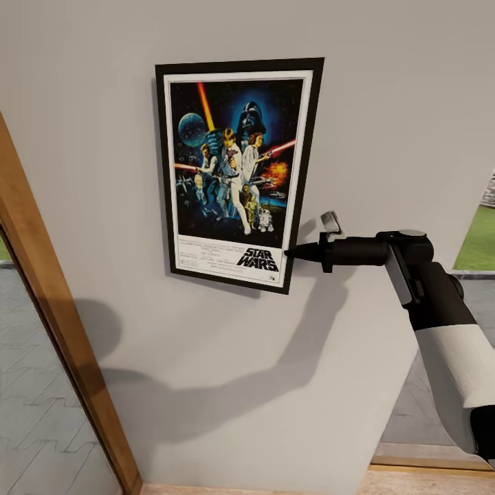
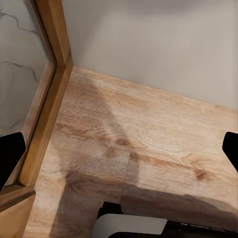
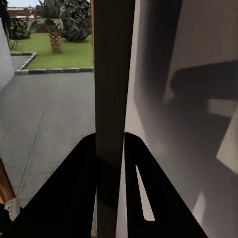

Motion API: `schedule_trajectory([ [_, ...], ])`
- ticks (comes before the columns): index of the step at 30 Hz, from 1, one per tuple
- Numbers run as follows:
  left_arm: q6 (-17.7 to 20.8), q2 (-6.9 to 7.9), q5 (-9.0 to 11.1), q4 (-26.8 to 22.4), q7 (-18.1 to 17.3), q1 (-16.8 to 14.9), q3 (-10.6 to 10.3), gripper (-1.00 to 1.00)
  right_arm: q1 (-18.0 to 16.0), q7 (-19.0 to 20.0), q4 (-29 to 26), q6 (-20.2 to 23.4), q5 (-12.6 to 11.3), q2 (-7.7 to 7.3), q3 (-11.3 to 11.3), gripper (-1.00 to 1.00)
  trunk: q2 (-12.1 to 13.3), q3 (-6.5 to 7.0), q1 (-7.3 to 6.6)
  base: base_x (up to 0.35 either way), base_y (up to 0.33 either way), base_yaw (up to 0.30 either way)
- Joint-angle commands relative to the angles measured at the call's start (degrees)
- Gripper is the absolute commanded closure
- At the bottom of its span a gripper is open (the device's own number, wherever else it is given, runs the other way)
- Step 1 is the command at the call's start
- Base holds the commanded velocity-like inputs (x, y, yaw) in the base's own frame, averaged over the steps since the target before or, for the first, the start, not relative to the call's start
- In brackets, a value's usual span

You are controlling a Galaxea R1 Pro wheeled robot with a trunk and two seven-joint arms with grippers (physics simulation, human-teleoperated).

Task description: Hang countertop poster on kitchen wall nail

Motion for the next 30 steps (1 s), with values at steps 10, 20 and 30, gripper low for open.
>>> schedule_trajectory([
  [10,0.0,-0.01,0.4,0.0,-0.3,0.0,0.1,-1.00,0.0,0.1,0.0,0.7,-0.5,-0.06,0.1,1.00,0.0,-0.01,0.02,0.050,0.000,0.000],
  [20,0.0,-0.01,0.4,0.0,-0.3,0.0,0.1,-1.00,0.0,0.1,0.0,0.7,-0.5,-0.06,0.1,1.00,0.0,-0.01,0.02,0.016,0.000,0.000],
  [30,-0.1,0.31,0.6,-0.2,-0.5,0.0,0.5,-1.00,0.3,-0.2,-0.2,0.7,-0.6,-0.15,-0.2,1.00,0.0,-0.01,0.02,0.000,0.000,0.000],
])
